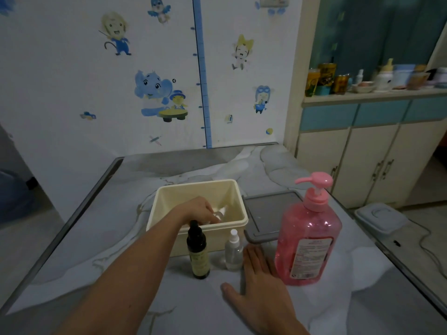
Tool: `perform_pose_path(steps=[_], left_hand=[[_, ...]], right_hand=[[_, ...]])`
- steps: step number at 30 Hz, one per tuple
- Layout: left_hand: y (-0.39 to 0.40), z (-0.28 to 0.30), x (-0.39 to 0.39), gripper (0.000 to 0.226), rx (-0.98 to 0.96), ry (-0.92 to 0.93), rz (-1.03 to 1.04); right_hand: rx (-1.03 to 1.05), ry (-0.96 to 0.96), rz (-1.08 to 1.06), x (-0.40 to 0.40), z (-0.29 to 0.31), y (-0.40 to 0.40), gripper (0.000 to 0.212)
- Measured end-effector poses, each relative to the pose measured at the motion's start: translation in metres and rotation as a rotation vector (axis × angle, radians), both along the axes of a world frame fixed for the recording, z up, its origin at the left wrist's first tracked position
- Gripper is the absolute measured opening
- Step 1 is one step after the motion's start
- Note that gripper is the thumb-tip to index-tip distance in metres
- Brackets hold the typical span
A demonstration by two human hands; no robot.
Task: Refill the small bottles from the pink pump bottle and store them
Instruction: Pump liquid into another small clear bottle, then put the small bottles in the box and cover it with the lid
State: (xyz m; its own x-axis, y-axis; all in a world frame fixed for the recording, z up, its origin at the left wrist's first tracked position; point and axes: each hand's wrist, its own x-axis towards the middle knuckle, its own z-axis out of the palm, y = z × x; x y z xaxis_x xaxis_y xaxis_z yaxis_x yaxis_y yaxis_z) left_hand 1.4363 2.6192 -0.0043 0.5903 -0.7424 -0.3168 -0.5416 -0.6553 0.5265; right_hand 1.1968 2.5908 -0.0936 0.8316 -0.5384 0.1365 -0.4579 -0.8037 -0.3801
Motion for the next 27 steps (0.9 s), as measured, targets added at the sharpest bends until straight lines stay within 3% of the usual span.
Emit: perform_pose_path(steps=[9,15,18,23,27], left_hand=[[-0.016,0.0,-0.007,0.04,0.078,0.024,-0.076],[-0.012,0.007,-0.007,0.045,0.013,0.08,-0.012],[-0.004,0.012,-0.006,0.036,-0.178,0.15,0.081],[0.023,0.031,-0.016,0.02,-0.666,0.229,0.181],[0.054,0.04,-0.032,0.025,-0.862,0.363,0.238]], right_hand=[[0.002,-0.016,-0.008,0.001,-0.003,-0.001,0.102],[0.011,-0.014,-0.01,0.0,0.0,0.0,0.102],[0.018,-0.008,-0.008,0.0,0.001,0.001,0.102],[0.02,-0.012,-0.012,-0.002,0.006,0.004,0.102],[0.028,0.002,-0.002,-0.004,0.009,0.006,0.101]])
